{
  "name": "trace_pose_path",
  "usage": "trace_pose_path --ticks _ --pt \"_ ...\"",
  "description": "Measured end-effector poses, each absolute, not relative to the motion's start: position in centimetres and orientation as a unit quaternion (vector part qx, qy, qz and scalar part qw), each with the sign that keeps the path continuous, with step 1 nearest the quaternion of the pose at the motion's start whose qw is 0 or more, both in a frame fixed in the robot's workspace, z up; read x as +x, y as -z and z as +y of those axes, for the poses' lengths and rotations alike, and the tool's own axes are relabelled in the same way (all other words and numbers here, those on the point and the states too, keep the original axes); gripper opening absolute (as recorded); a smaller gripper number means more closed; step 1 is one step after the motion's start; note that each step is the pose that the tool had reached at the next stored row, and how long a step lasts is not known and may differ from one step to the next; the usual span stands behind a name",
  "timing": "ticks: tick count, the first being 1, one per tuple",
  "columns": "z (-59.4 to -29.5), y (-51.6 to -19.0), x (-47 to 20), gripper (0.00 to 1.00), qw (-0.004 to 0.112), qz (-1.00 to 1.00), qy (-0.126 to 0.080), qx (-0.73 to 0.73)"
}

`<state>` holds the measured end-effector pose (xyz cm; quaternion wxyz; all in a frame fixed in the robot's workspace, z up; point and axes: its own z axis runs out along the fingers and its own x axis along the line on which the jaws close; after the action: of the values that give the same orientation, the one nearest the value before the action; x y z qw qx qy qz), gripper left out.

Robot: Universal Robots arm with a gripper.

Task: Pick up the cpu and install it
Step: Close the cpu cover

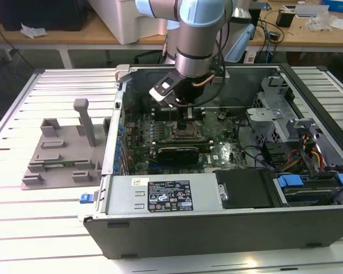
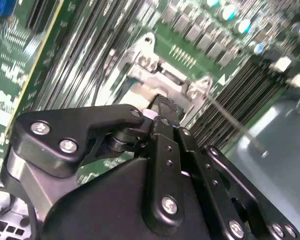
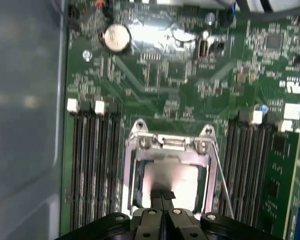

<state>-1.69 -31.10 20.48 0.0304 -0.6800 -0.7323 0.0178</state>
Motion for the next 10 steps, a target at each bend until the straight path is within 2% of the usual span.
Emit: trace_pose_path --ticks 4,10 --pt "-31.1 -21.0 -1.0 0.11 0.031 -0.732 -0.018 -0.68" --pt "-31.1 -24.3 -1.0 0.11 0.031 -0.732 -0.018 -0.68"
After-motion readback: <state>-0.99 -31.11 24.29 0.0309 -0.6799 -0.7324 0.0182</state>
